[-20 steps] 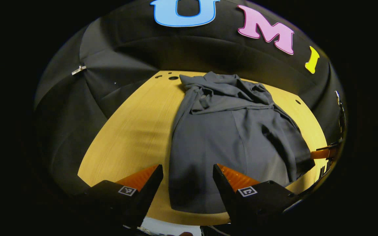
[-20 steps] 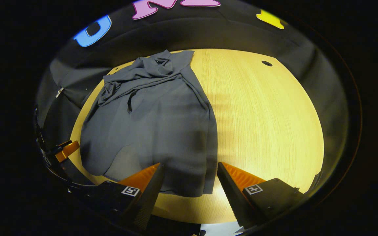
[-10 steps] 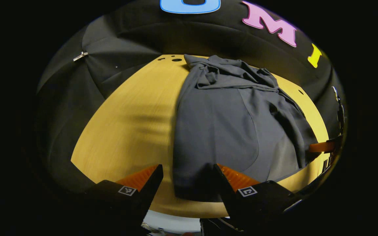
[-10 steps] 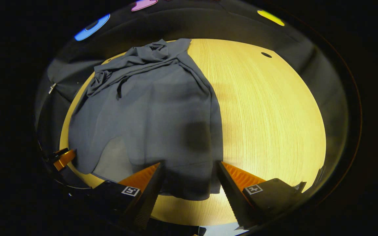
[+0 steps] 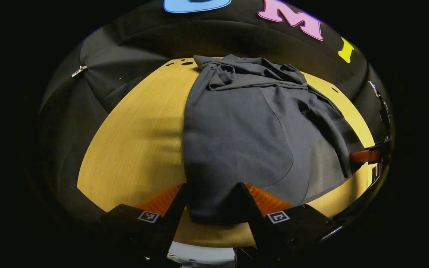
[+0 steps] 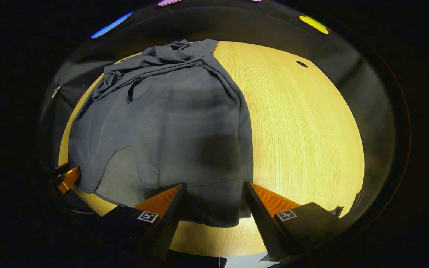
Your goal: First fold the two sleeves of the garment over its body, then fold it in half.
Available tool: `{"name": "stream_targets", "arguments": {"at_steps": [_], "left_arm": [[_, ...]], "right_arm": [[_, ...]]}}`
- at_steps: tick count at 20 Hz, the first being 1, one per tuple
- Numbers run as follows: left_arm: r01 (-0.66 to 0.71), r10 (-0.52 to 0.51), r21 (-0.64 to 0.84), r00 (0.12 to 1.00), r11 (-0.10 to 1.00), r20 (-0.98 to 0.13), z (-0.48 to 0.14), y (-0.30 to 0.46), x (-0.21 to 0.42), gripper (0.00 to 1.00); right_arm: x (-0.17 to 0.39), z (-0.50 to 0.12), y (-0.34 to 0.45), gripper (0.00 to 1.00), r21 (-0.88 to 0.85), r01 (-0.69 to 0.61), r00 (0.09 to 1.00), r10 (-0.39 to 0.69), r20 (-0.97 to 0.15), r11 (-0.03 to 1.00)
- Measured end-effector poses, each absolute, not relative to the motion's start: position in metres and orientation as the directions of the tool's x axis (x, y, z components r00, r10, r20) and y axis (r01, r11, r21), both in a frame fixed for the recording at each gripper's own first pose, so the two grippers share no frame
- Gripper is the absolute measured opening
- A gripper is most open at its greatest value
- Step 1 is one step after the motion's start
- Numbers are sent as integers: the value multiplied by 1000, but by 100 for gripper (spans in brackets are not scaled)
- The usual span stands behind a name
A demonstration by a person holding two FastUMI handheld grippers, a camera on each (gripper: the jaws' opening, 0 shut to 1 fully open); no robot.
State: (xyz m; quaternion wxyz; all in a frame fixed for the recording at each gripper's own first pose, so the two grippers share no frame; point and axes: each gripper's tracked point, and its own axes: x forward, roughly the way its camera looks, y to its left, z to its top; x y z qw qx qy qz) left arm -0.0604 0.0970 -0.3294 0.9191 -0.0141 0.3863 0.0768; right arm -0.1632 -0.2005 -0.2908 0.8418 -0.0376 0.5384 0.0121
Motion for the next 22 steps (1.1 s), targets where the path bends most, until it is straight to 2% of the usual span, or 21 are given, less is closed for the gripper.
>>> {"name": "stream_targets", "arguments": {"at_steps": [1, 2, 5, 6, 7, 8, 9, 11, 16, 17, 18, 22], "left_arm": [[-138, 119, 32, 690, 990, -714, -330, 90, -57, 88], [-120, 108, 35, 691, 992, -715, -331, 84, -54, 85], [-59, 78, 52, 704, 997, -705, -329, 68, -51, 57], [-41, 69, 56, 711, 998, -700, -329, 63, -49, 48], [-36, 65, 56, 714, 998, -697, -329, 63, -49, 33], [-39, 67, 57, 714, 998, -697, -329, 62, -48, 27], [-37, 67, 58, 715, 998, -696, -328, 62, -49, 16], [-33, 58, 49, 710, 998, -701, -328, 62, -50, 9], [-81, 75, 24, 711, 996, -699, -318, 62, -46, 6], [-85, 79, 26, 711, 996, -699, -317, 62, -47, 10], [-88, 78, 22, 712, 996, -698, -313, 60, -45, 6], [-106, 65, -22, 741, 994, -669, -290, 56, -39, 6]], "right_arm": [[-163, -291, -199, 98, -49, -69, 410, -16, -912, 996], [-163, -292, -194, 85, -46, -80, 406, -10, -914, 996], [-162, -291, -178, 46, -34, -133, 408, 24, -913, 991], [-162, -292, -177, 18, -45, -143, 412, 18, -911, 989], [-161, -292, -175, 17, -42, -168, 414, 32, -910, 985], [-163, -291, -176, 11, -39, -190, 416, 44, -908, 981], [-163, -291, -177, 9, -29, -212, 415, 63, -908, 977], [-165, -290, -175, 5, -11, -232, 421, 91, -902, 973], [-165, -288, -171, 6, 55, -199, 401, 133, -907, 978], [-165, -286, -170, 6, 65, -202, 397, 142, -907, 977], [-166, -284, -168, 5, 78, -202, 393, 154, -906, 976], [-162, -277, -158, 5, 140, -186, 390, 204, -898, 972]]}}
